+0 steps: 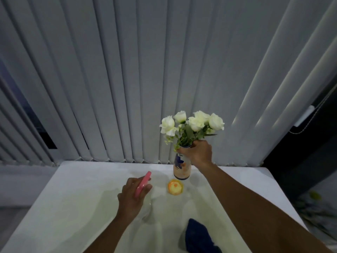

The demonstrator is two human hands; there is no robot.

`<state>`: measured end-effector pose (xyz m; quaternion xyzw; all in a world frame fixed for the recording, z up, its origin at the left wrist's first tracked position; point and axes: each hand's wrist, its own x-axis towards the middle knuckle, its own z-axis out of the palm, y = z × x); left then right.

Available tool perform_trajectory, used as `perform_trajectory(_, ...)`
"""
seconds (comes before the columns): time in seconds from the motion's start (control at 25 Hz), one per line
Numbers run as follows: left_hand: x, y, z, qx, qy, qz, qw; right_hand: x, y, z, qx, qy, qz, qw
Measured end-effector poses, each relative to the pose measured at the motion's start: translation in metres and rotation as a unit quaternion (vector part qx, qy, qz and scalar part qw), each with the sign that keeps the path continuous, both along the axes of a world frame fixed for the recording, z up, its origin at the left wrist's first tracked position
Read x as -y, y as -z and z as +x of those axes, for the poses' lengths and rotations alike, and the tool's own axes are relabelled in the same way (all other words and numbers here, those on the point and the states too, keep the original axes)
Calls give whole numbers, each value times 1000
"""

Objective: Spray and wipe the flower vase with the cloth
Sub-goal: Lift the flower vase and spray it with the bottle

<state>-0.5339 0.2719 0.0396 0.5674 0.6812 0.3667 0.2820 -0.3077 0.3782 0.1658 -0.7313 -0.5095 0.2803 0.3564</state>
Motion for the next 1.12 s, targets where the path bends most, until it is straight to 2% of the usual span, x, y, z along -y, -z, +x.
perform_trajectory(0.44,-2,55,-10,82,15,9,996,-3,116,-6,-4,-5,-60,998)
perform_trajectory(0.6,5,52,-12,103,29,20,994,-2,126,-8,19,-12,-61,998)
perform_trajectory(0.72,16,45,-20,103,34,21,994,-2,128,-8,2,-15,-57,998)
perform_trajectory(0.8,26,38,-28,79,32,9,996,-2,128,-7,-8,-28,-47,998)
perform_trajectory(0.88,29,26,-30,51,29,42,997,-2,128,-3,-30,-54,-55,997)
perform_trajectory(0.96,22,10,-23,-30,27,124,991,-2,126,5,-42,-89,-69,993)
perform_trajectory(1.04,4,-8,-3,-148,65,181,970,3,129,14,-33,-108,-81,990)
perform_trajectory(1.12,-19,-18,27,-206,144,110,962,17,134,23,-19,-103,-110,988)
